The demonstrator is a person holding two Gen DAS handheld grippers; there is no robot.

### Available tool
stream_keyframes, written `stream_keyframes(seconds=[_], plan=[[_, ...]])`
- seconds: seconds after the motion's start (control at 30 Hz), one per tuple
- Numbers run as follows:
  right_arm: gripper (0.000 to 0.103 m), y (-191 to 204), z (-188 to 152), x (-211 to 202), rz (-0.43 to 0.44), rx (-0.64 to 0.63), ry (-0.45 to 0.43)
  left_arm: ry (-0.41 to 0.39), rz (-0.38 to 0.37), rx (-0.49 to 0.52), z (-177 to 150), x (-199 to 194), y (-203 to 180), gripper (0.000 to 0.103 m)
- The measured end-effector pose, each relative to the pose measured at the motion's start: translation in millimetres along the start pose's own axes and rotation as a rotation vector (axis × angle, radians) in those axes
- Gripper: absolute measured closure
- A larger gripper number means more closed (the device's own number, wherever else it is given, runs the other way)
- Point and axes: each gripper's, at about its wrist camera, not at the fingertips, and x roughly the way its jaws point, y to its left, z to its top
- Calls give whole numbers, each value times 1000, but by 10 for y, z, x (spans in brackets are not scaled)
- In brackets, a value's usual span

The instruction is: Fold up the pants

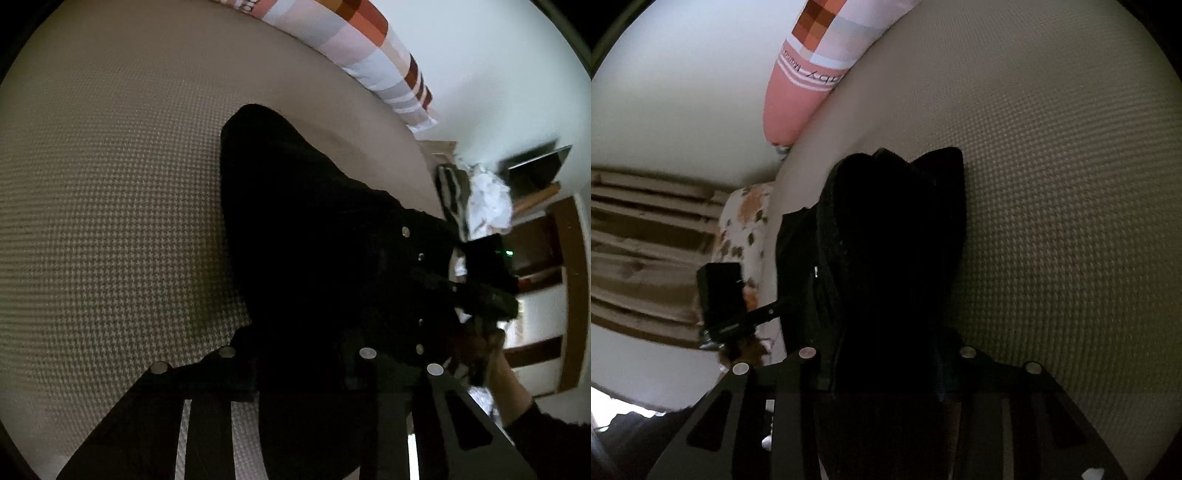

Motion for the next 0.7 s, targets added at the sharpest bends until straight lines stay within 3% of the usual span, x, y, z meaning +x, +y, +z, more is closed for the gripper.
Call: stream_keyframes(seconds=[0.1,0.23,0.4,0.7], plan=[[73,102,-49,-49,-63,-10,-37,-27,105,76,-42,-6,-194,79],[78,254,-101,-141,-118,-14,-79,-55,188,119,-87,-64,-333,87],[80,490,-126,-126,-143,-19,-113,-85,282,185,-166,-156,-508,90],[81,894,-174,65,-132,-56,-115,-152,331,192,-307,-488,-444,90]])
